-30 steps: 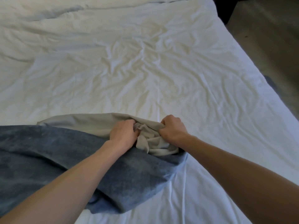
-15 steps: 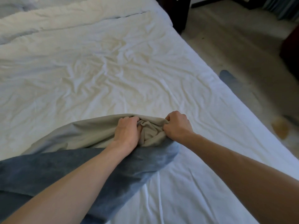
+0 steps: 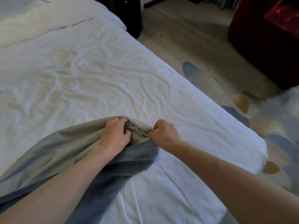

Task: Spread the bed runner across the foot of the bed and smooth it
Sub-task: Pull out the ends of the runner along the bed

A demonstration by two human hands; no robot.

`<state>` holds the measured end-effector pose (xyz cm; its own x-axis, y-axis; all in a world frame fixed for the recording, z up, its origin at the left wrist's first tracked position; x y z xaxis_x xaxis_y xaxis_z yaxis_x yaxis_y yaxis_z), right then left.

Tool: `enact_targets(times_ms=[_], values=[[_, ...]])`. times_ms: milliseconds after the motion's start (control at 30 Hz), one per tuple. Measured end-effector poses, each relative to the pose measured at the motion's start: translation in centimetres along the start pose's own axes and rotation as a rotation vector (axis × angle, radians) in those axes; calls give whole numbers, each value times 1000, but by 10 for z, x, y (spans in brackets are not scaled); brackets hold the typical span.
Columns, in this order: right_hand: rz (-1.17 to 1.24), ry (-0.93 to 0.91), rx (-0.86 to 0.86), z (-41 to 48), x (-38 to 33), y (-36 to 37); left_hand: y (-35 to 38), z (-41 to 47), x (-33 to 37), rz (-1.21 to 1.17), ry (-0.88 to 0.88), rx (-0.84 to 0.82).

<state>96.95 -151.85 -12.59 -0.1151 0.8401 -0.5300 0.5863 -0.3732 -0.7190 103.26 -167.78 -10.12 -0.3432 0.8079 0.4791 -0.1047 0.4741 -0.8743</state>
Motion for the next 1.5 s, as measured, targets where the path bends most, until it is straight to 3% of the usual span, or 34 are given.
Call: enact_targets(times_ms=[167,367,433,567,667,933,1100,1200,1500], values=[[60,-61,23,12,-14,3,-18,-13,-8,56,-32,148],[59,-155,60,20,-43,9,-37,-28,-16,-19,-46,210],[-39,-223,79,18,-48,11,-38,-41,-10,-55,16,175],[-221,-328,44,10,-56,16,-17,-67,-4,16,33,-57],[-305,-357,16,4,-62,19,-9,-80,-5,82,-5,-81],[-398,-543,-157,0,-63,15,-33,-79,-3,36,-137,119],[-490,-819,-140,-12,-76,-6,-64,-75,-8,76,-254,238],[-540,-869,-193,-11,-83,-6,-76,-75,-3,99,-290,283],[-435,-1013,-2,-8,-144,-30,-113,-80,-10,74,-492,422]])
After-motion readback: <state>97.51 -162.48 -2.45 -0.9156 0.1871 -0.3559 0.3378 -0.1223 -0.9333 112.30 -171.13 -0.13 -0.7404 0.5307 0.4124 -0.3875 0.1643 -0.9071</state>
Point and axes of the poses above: each hand's wrist, its own z-axis towards the middle knuckle, its own y-axis out of the palm, x = y × z, the point moved 9 cm from there along z, towards the middle knuckle, and after that the axes turned 4 degrees about -z, right-handed, at the moved point
